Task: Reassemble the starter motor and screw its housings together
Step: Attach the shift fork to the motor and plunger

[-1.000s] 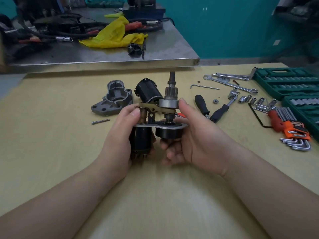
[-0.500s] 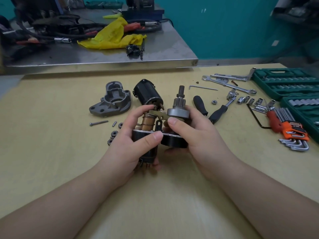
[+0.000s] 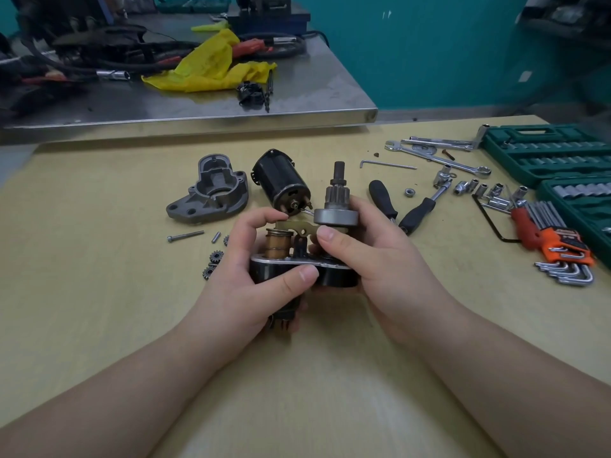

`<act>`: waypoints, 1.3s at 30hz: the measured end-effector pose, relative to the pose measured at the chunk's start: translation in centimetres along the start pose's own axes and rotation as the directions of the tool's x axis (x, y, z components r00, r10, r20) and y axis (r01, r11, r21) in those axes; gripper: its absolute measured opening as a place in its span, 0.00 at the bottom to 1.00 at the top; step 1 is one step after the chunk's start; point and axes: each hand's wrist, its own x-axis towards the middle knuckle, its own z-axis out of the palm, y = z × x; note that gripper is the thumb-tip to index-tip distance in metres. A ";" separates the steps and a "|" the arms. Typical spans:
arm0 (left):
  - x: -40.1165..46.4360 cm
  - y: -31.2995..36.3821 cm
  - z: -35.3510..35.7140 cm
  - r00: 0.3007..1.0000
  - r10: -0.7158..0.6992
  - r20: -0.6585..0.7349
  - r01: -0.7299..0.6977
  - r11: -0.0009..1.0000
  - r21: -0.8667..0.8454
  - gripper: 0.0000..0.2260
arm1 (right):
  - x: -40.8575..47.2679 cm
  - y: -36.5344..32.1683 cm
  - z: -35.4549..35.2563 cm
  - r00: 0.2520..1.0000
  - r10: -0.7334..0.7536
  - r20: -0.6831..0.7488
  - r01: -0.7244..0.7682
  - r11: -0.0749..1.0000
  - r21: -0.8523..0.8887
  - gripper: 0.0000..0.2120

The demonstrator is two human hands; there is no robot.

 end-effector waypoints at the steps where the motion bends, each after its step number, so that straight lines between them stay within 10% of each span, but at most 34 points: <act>1: 0.0 0.0 0.0 1.000 0.002 -0.006 -0.002 1.000 -0.004 0.33 | 0.0 0.1 0.1 1.000 -0.001 0.004 0.001 1.000 0.002 0.18; 39: -0.1 0.4 0.1 0.997 -0.043 -0.065 0.035 0.993 -0.112 0.20 | 0.5 0.5 0.0 0.998 -0.027 0.055 0.023 0.997 0.070 0.16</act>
